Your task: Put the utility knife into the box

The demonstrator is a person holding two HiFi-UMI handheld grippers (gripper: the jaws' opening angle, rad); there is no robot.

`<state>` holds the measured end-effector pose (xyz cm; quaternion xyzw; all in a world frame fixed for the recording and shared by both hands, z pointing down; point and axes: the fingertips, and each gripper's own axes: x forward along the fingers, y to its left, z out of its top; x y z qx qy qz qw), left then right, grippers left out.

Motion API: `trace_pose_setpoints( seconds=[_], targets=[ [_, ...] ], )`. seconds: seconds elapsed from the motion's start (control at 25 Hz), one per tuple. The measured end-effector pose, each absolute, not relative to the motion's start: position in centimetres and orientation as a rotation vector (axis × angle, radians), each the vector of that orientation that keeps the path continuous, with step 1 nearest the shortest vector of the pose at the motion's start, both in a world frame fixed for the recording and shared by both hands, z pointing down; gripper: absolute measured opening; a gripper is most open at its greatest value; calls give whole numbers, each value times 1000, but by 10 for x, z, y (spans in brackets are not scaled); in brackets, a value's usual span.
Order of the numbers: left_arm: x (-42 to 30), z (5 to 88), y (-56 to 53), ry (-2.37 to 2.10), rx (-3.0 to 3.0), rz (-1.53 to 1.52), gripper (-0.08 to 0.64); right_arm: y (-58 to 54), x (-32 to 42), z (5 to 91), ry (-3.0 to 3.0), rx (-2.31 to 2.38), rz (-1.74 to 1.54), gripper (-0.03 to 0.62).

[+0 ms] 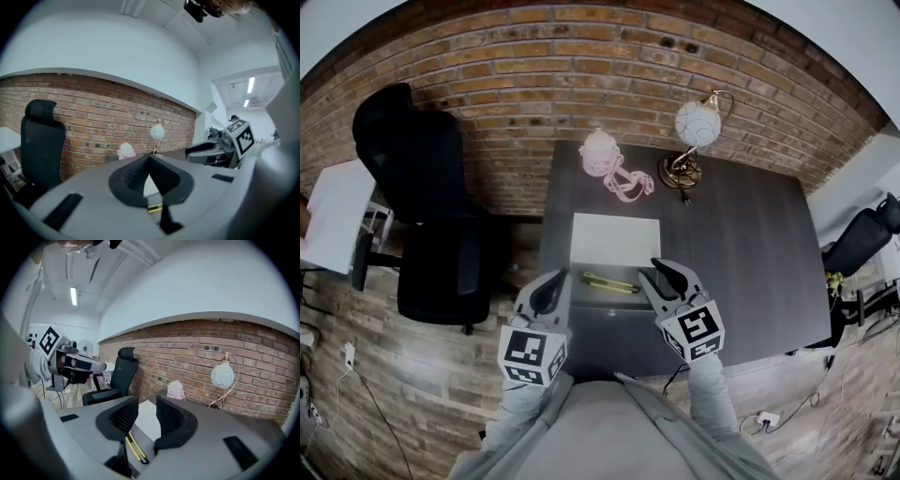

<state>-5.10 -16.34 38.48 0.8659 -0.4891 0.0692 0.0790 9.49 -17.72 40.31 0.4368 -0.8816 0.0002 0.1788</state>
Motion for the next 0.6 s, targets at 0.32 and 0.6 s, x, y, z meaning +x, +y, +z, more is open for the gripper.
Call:
trace_pose_setpoints(
  seconds=[0.32,0.6],
  targets=[
    [-39,381,-169,-1434,2620,195,20,-165,105,375,-2583,1353,22,112],
    [-32,376,-174,-1427,2633,175,20,-159,119,362,-2613,1436,32,79]
  ],
)
